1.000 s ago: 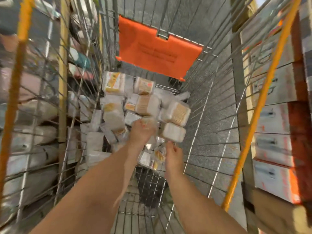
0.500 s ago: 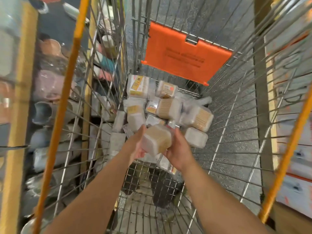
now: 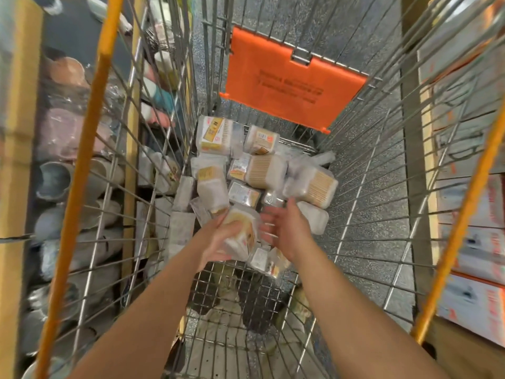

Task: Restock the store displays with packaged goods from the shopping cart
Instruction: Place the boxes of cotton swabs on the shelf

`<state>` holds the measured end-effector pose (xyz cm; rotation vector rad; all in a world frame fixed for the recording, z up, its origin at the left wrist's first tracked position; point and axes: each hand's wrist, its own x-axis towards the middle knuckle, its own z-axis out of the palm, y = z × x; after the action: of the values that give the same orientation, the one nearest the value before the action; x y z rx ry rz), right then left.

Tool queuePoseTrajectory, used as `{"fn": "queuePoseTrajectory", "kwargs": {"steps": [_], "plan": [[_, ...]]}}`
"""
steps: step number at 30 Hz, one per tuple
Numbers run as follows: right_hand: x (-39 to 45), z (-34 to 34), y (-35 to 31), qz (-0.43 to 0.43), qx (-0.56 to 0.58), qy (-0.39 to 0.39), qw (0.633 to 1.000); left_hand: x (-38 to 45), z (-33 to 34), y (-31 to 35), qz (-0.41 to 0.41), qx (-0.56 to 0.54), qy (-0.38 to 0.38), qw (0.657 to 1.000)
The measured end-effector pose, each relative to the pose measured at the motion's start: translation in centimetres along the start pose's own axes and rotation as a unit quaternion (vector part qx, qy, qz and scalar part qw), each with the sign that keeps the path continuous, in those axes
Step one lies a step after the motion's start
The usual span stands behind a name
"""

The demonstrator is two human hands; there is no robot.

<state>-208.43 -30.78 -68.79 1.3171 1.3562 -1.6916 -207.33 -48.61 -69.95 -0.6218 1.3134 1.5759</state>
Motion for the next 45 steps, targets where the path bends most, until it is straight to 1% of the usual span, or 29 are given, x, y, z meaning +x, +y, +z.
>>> {"fn": "queuePoseTrajectory", "kwargs": {"steps": [2, 3, 5, 7, 9, 10, 11, 14, 17, 19, 21, 23, 24, 26, 28, 30, 34, 37, 41, 45], "plan": [[0.2, -0.5, -1.2, -0.035, 0.012, -0.007, 0.999, 0.2, -0.3, -0.7, -0.011, -0.101, -0.025, 0.994], [0.2, -0.5, -1.5, -0.058, -0.017, -0.009, 0.998, 0.1, -0.3, -0.8, -0.006, -0.135, -0.031, 0.99], [0.1, -0.1, -1.4, -0.083, -0.082, -0.018, 0.993, 0.1, 0.2, -1.0, 0.0, -0.176, -0.047, 0.983], [-0.1, 0.6, -1.0, -0.063, -0.067, -0.049, 0.995, 0.2, 0.9, -0.7, 0.001, -0.193, -0.05, 0.98], [-0.1, 1.1, -0.9, -0.053, -0.015, -0.065, 0.996, 0.4, 1.4, -0.1, 0.002, -0.189, -0.032, 0.982], [0.0, 1.2, -0.8, -0.054, -0.006, -0.067, 0.996, 0.6, 1.4, 0.3, 0.006, -0.173, -0.017, 0.985], [0.1, 1.3, -0.7, -0.058, -0.005, -0.069, 0.996, 0.6, 1.2, 0.6, 0.019, -0.143, -0.003, 0.99], [0.7, 1.6, -0.5, -0.056, -0.009, -0.067, 0.996, 0.8, 0.0, 0.9, 0.055, -0.054, 0.006, 0.997], [0.9, 2.1, -0.6, -0.082, -0.035, -0.063, 0.994, 1.4, -1.1, 0.3, 0.064, -0.03, 0.041, 0.997], [1.3, 2.4, -1.6, -0.112, -0.061, -0.036, 0.991, 1.7, -1.6, -0.3, 0.072, -0.064, 0.078, 0.992], [2.9, 2.6, -3.1, -0.139, -0.106, 0.04, 0.984, 1.9, -2.2, -0.9, 0.075, -0.11, 0.104, 0.986], [5.6, 2.9, -4.2, -0.129, -0.175, 0.129, 0.968, 1.7, -2.6, -1.2, 0.084, -0.14, 0.111, 0.98], [6.7, 3.2, -4.3, -0.118, -0.209, 0.158, 0.958, 1.6, -2.8, -1.4, 0.084, -0.15, 0.114, 0.978], [8.4, 3.6, -4.3, -0.106, -0.243, 0.189, 0.946, 1.3, -2.8, -1.6, 0.081, -0.16, 0.115, 0.977], [9.4, 4.0, -4.1, -0.086, -0.247, 0.213, 0.942, 1.2, -2.9, -2.1, 0.07, -0.158, 0.113, 0.978], [10.1, 3.8, -4.3, -0.074, -0.244, 0.218, 0.942, 1.3, -3.0, -2.6, 0.058, -0.145, 0.115, 0.981], [10.0, 3.2, -5.3, -0.075, -0.23, 0.188, 0.952, 1.5, -3.0, -2.9, 0.049, -0.147, 0.136, 0.978], [10.8, 3.3, -5.7, -0.102, -0.22, 0.165, 0.956, 1.8, -3.0, -2.9, 0.04, -0.162, 0.15, 0.974], [11.6, 3.8, -6.3, -0.127, -0.128, 0.148, 0.972, 1.7, -3.0, -2.8, 0.05, -0.136, 0.137, 0.98], [12.4, 4.2, -7.2, -0.107, -0.14, 0.16, 0.971, 1.5, -3.3, -2.7, 0.069, -0.14, 0.147, 0.977]]}}
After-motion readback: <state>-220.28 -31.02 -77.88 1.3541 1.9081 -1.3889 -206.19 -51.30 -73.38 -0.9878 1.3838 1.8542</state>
